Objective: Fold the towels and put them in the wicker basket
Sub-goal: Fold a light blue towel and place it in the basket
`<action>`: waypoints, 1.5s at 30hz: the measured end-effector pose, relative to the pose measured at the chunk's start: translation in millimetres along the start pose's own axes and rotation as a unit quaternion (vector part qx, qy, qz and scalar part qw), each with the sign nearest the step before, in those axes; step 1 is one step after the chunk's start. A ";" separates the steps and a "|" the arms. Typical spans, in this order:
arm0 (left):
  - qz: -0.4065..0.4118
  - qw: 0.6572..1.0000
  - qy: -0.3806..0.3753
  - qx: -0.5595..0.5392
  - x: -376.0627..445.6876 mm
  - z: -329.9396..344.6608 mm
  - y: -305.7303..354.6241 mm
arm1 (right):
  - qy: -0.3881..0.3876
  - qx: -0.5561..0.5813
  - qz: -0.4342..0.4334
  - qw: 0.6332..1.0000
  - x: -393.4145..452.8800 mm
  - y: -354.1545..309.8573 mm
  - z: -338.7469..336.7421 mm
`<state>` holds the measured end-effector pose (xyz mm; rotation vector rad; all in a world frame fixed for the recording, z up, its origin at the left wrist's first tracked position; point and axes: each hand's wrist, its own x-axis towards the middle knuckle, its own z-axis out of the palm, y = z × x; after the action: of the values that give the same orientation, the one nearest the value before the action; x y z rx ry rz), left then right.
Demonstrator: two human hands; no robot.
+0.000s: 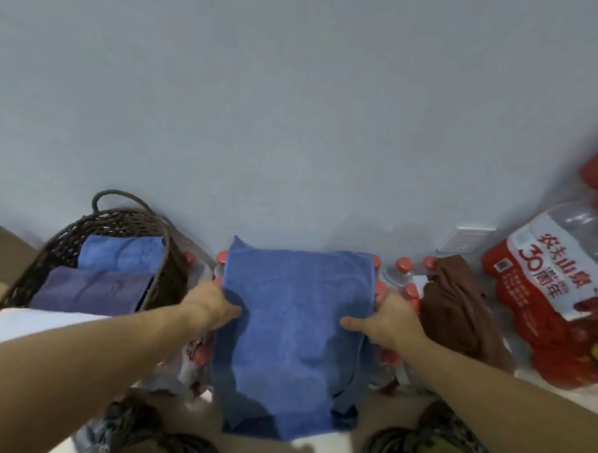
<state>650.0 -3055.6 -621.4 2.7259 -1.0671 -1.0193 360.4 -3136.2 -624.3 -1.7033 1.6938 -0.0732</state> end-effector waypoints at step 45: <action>-0.101 0.943 0.027 -0.315 -62.4 141.7 -91.8 | -0.003 0.200 0.159 0.967 -56.1 100.1 119.0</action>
<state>586.3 -2920.2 -721.3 2.3311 -0.3545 -1.0682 328.9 -3021.5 -739.1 -1.1248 1.7849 -0.2413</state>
